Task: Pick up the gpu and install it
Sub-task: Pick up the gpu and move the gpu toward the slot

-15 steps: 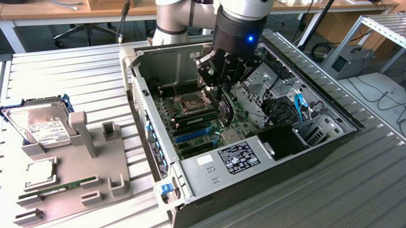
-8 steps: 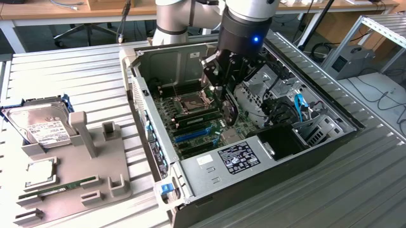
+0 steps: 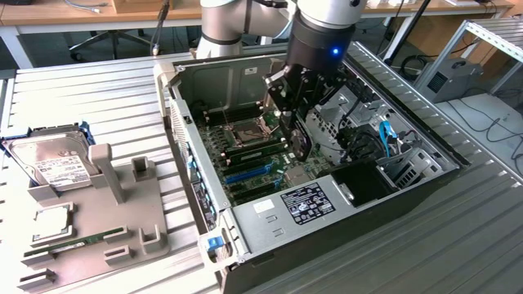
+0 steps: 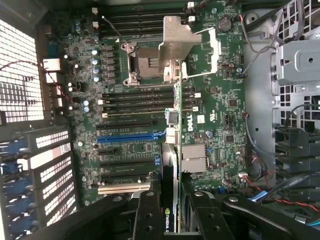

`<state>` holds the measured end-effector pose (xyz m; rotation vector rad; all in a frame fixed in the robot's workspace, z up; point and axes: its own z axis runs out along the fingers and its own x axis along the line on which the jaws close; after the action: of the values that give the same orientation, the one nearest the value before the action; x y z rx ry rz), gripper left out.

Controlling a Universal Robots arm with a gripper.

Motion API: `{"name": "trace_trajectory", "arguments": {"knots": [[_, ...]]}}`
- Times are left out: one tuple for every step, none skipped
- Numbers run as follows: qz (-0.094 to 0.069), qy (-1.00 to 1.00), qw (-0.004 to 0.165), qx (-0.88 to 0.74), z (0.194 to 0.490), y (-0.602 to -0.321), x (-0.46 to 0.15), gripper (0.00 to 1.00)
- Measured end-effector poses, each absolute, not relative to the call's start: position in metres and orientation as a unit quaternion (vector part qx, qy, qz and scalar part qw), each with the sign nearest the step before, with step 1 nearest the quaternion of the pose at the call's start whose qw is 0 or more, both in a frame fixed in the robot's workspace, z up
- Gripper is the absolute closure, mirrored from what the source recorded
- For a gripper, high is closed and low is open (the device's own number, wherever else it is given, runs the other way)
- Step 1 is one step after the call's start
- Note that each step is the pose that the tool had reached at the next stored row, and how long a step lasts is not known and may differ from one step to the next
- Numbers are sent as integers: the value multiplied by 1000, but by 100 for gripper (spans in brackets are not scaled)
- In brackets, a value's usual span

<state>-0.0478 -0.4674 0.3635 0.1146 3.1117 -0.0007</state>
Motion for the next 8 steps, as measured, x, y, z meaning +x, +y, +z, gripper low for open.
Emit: {"name": "trace_trajectory", "arguments": {"knots": [[0,999,14,37,363,-467,-47,74],[0,999,14,37,363,-467,-45,74],[0,999,14,37,363,-467,-44,74],[0,999,14,37,362,-467,-43,74],[0,999,14,37,362,-467,-42,74],[0,999,14,37,362,-467,-41,74],[0,999,14,37,362,-467,-39,74],[0,999,14,37,362,-467,-39,74]]}}
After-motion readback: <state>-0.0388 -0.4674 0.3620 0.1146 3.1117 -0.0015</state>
